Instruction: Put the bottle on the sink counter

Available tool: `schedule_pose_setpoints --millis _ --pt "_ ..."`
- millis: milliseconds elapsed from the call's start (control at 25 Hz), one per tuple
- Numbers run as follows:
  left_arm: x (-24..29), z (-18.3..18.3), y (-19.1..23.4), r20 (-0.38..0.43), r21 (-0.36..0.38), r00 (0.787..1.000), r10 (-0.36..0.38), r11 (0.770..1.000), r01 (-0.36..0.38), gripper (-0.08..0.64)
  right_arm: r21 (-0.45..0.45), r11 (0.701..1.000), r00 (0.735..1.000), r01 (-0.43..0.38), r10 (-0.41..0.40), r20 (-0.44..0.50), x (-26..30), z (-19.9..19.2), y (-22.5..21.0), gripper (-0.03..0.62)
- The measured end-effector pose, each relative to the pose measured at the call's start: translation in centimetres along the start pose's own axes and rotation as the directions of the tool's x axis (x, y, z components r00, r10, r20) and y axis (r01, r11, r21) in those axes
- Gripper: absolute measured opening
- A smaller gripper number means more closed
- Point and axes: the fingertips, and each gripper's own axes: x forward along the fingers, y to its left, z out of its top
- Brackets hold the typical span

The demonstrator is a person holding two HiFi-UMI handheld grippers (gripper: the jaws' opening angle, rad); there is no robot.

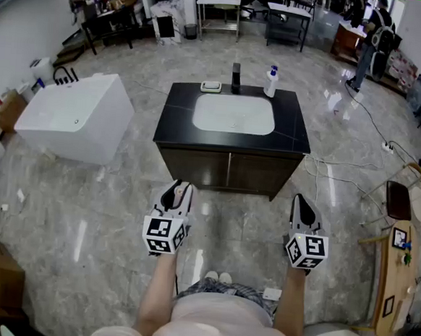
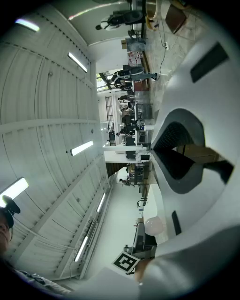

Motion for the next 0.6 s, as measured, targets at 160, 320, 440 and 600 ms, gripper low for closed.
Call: schedule_pose_setpoints --millis 160,320,440,600 --pt "-0.4 -0.2 0.0 0.000 0.000 1.000 -0.001 1.000 0.001 0.130 -0.002 1.000 1.000 -0.010 0.010 0.004 -0.2 -0.2 0.6 0.014" --pt "-0.6 -0.1 0.3 0.001 0.001 1.000 0.002 1.000 -0.002 0.130 -0.001 1.000 1.000 -0.012 0.012 0.007 0.0 -0.1 1.0 0.014" --pt "-0.9 -0.1 0.4 0.001 0.000 1.000 0.004 1.000 -0.004 0.130 0.004 1.000 1.000 -0.010 0.010 0.013 -0.1 0.1 1.2 0.014" --pt "-1.1 -0.2 0.5 0.001 -0.003 1.000 0.004 1.000 -0.004 0.130 0.009 1.000 1.000 -0.017 0.017 0.014 -0.3 0.0 1.6 0.015"
